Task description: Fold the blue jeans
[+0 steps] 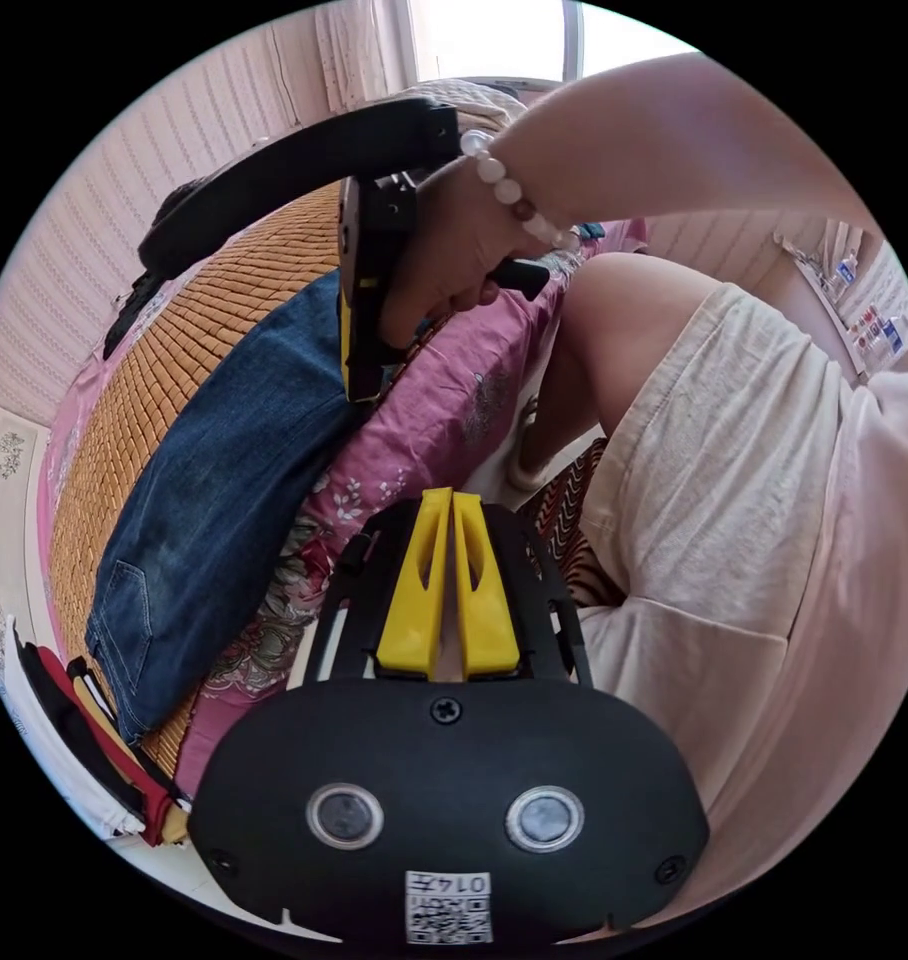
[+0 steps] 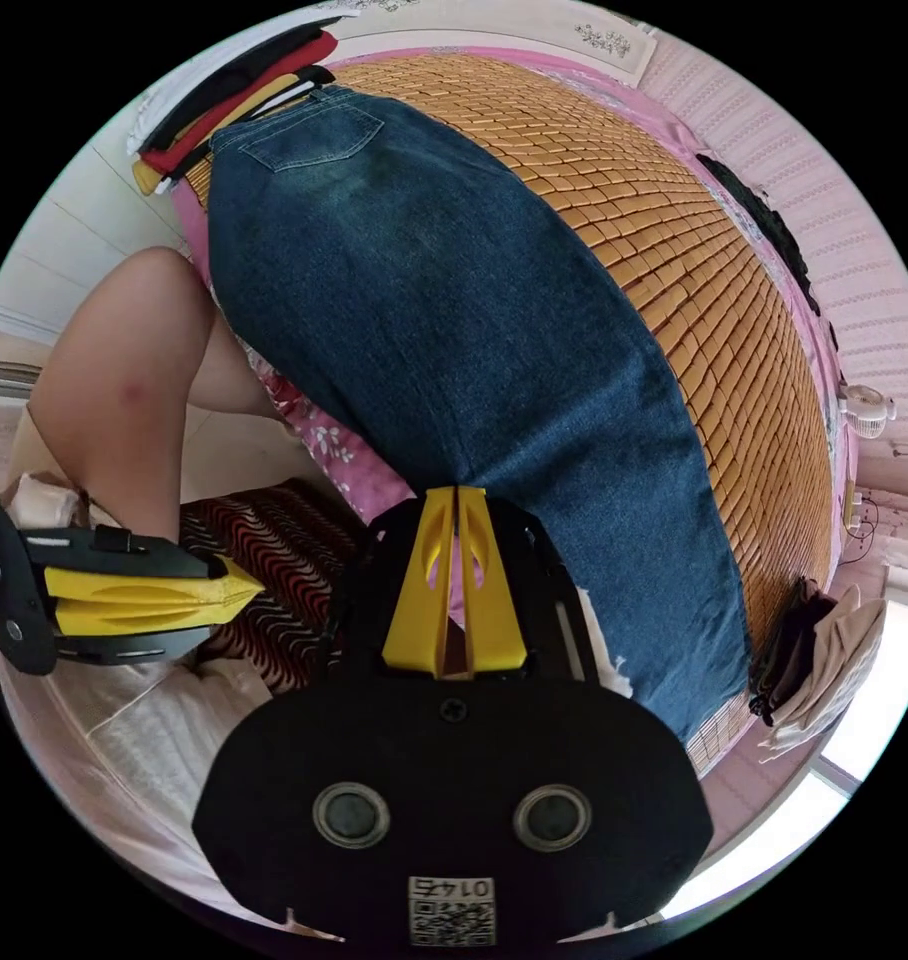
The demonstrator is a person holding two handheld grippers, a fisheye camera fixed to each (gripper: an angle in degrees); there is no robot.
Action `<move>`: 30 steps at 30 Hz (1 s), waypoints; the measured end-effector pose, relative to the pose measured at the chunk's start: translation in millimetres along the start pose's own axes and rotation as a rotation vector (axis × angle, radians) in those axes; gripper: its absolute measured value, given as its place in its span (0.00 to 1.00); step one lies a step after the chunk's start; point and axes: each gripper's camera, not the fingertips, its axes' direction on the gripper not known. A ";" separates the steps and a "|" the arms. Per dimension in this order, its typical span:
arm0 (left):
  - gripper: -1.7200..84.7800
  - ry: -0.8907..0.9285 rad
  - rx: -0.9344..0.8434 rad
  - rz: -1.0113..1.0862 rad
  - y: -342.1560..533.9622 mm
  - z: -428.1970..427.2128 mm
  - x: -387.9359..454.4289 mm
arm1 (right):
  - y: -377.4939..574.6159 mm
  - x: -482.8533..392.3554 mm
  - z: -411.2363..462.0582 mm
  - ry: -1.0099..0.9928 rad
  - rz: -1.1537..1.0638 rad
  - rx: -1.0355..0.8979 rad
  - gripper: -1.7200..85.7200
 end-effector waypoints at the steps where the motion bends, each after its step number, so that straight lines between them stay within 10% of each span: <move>1: 0.01 -0.004 0.012 -0.011 1.9 -2.8 0.3 | -3.1 0.0 1.9 -0.006 -0.003 -0.002 0.01; 30: 0.01 0.059 0.190 -0.247 -33.0 9.5 -84.8 | -73.6 72.0 1.0 -0.056 0.056 0.122 0.01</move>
